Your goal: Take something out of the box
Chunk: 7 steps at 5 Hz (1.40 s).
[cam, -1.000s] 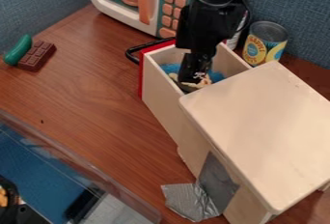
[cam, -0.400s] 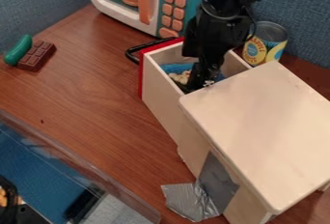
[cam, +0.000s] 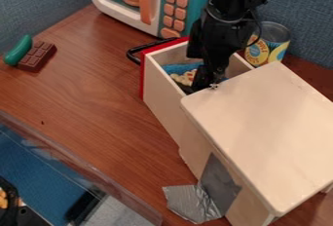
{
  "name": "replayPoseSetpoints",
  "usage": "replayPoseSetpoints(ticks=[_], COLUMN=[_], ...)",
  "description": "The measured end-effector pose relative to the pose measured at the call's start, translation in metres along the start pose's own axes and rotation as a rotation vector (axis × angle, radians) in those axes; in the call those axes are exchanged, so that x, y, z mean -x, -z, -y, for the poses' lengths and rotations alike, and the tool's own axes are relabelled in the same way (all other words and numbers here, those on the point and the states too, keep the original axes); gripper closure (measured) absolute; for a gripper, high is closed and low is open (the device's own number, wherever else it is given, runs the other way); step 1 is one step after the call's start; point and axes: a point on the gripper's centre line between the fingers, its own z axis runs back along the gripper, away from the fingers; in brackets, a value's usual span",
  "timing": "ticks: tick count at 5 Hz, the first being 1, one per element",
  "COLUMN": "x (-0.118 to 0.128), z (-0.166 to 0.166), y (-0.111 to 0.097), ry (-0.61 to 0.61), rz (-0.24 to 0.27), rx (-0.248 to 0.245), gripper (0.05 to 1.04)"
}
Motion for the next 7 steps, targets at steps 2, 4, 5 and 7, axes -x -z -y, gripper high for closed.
replayPoseSetpoints(ticks=[2,4,5,7], x=[0.000,0.006,0.008,0.011], z=[0.004,0.000,-0.007,-0.011], y=[0.001,0.012,0.017,0.029], ry=[0.000,-0.009,-0.030,-0.044], rz=[0.032,0.103,0.109,0.062], rx=[0.028,0.218,0.235,0.221], gripper=[0.084,0.083,0.083,0.083])
